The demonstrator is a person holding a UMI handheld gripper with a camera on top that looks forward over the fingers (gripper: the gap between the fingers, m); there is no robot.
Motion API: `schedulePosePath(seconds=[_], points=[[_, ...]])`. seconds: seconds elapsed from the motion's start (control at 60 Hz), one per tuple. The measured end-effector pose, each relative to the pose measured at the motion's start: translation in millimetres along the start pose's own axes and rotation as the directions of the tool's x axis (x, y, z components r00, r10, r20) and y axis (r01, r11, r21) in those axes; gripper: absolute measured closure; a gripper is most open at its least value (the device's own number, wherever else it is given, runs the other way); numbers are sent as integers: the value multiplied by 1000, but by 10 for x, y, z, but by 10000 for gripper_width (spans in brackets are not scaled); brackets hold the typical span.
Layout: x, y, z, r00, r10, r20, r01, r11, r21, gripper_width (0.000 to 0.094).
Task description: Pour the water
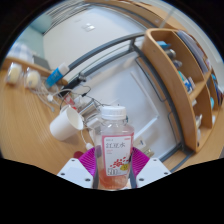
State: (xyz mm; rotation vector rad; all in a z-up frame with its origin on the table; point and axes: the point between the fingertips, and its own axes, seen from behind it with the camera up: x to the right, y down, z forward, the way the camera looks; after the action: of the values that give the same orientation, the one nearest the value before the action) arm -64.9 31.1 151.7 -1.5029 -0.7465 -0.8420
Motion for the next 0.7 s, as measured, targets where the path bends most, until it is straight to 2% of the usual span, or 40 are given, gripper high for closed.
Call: schedulePosePath(seconds=[0.133, 0.233, 0.367, 0.483, 0.617, 0.7], points=[[134, -43, 339, 931, -363, -49, 364, 931, 23, 498], [223, -89, 550, 829, -553, -86, 556, 831, 13, 498], [250, -229, 742, 709, -697, -105, 701, 713, 9, 498], [222, -477, 813, 526, -834, -169, 847, 531, 18, 499], [96, -514, 917, 370, -917, -148, 927, 374, 1, 498], [56, -624, 940, 281, -942, -182, 958, 287, -6, 499]])
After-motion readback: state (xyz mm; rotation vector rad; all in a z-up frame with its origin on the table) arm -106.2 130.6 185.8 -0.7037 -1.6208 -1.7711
